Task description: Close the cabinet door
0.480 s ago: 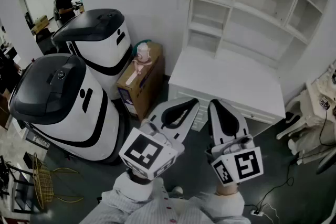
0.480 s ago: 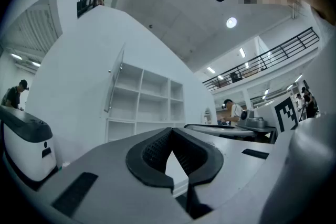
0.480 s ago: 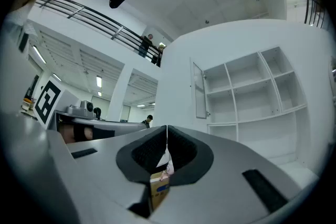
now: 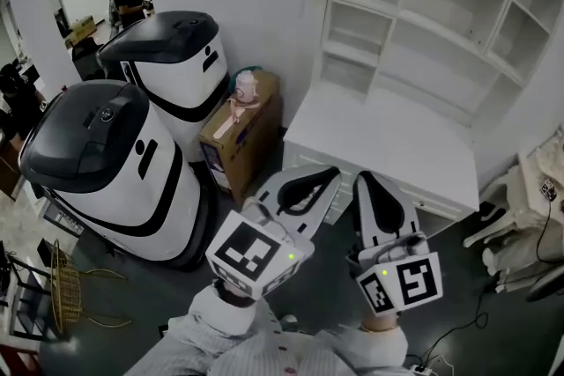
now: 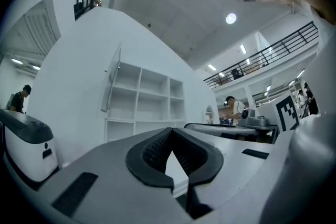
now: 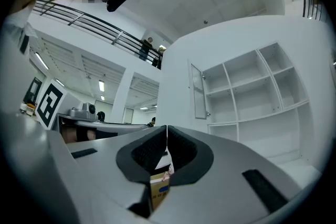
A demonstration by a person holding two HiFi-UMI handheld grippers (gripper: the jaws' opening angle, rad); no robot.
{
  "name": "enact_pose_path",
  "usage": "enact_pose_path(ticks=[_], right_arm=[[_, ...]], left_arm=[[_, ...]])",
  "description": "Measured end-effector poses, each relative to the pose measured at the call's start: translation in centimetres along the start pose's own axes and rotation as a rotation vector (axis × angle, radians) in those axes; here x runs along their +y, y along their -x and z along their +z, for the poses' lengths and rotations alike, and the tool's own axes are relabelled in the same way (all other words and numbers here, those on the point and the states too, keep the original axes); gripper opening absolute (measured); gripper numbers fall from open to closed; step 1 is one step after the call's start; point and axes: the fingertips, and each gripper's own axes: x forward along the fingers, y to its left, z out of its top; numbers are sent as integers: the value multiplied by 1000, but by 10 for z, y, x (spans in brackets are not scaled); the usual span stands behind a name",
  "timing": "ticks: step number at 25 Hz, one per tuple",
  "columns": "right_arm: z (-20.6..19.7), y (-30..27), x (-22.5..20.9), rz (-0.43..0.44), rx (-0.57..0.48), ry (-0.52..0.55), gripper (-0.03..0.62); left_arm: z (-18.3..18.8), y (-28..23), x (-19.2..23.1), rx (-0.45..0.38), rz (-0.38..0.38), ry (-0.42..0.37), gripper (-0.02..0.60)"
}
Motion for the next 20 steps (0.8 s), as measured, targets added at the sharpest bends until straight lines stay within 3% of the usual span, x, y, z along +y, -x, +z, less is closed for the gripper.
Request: enact_pose_path(ticks=[20], right_arm=[[-19,37,-20,63,15,-53,17]], left_arm=[[-19,-13,-35,30,63,-3,11]])
